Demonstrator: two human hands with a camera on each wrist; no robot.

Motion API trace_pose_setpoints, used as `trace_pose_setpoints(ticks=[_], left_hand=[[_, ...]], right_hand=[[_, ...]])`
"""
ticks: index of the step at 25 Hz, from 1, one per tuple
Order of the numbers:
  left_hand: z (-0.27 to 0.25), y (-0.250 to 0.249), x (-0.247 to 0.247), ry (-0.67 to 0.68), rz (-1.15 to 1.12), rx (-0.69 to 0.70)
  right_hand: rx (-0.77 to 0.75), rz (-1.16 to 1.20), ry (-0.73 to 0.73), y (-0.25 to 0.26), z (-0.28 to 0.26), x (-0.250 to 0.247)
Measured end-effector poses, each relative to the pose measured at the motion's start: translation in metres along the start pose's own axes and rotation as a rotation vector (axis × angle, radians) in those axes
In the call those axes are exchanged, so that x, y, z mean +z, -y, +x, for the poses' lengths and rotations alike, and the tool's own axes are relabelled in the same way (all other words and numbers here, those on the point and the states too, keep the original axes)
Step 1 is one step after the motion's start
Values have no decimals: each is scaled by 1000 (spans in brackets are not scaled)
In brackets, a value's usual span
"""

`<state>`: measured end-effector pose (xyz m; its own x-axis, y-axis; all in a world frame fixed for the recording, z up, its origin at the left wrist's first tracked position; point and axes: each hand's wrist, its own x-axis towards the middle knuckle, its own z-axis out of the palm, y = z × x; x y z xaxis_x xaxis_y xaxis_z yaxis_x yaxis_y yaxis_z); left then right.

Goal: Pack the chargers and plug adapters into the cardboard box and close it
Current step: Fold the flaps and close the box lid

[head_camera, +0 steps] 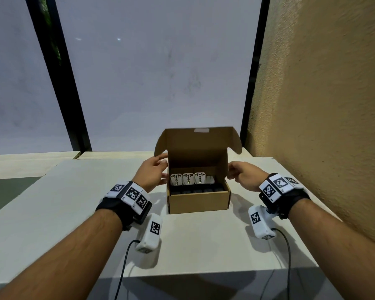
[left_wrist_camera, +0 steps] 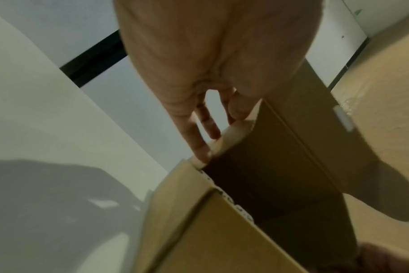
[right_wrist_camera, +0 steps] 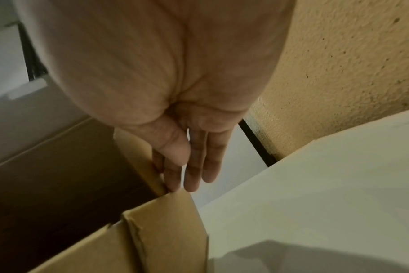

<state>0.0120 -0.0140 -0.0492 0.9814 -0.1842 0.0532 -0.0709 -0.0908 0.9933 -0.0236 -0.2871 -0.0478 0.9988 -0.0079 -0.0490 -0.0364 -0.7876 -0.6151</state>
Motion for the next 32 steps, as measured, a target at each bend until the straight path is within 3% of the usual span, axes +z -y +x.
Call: trace_pose_setpoints(ticks=[2,5,9,13,19,28,32], left_hand=[[-3,3,-8,6,29,18],[-11,5,-24,-7,58,99],[-27,-3,-28,50,-11,113],[-39,0,-21,152,184,120],[-42,8,-17,115,500,261],[-46,7,-11,81,841,296],[-46,6,-11,50,1070,246]], right_hand=[[-23,-29,-75,-4,-1,-5],[-82,168,-212,-6,-7,-13],[-133,290,-154,5,-19,-14],[-99,174,-86,6,-30,-11],[-18,-112,-102,15,-35,-4],[47,-306,-26,23,-41,-6],[50,-449,-13,33,-46,-1]])
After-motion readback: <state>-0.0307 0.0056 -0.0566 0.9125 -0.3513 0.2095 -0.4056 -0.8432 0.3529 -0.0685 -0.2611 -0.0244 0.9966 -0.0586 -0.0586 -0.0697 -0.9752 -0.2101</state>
